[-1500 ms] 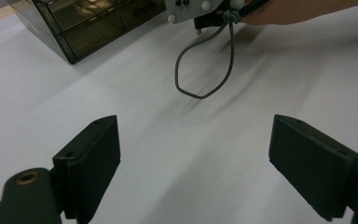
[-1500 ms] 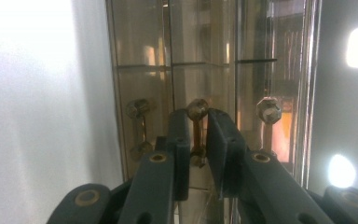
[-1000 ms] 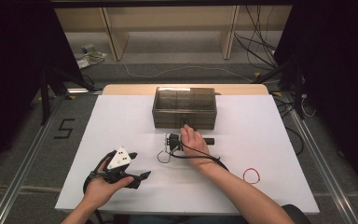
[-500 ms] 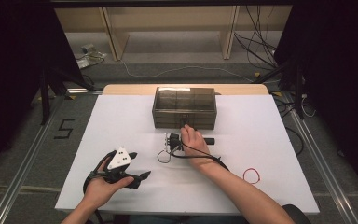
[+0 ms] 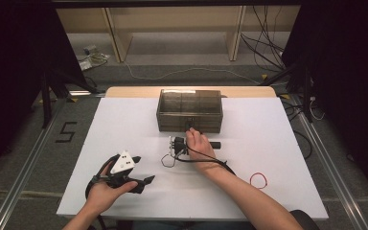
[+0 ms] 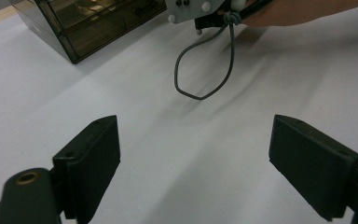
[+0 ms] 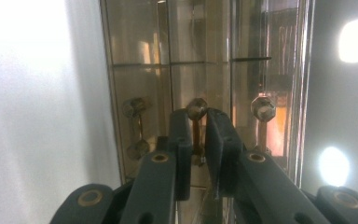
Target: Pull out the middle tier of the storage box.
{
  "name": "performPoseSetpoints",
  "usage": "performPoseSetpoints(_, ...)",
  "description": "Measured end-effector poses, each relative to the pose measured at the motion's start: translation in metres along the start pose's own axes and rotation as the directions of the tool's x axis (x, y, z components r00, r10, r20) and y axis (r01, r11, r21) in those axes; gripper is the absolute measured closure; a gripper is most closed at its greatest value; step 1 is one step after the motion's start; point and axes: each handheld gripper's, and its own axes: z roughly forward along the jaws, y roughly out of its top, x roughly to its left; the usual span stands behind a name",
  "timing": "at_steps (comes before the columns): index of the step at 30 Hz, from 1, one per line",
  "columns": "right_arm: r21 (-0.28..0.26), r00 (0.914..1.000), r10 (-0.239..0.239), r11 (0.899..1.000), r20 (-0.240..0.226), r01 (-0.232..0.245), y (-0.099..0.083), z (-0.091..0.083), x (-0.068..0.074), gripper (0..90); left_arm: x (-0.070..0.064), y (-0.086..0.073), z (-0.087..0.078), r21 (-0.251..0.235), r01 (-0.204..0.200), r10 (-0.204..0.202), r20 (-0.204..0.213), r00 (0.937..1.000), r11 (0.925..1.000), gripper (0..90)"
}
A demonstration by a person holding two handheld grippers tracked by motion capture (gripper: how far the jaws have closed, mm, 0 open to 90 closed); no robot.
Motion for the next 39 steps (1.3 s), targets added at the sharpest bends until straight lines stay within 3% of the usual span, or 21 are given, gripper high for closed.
performPoseSetpoints(39, -0.009, 0.9999, 0.012, 1.0, -0.003, -0.012, 0.0, -0.012, -0.001, 81.6, 0.001, 0.0, -0.001, 0.001, -0.004, 0.004, -0.005, 1.0, 1.0, 16.3)
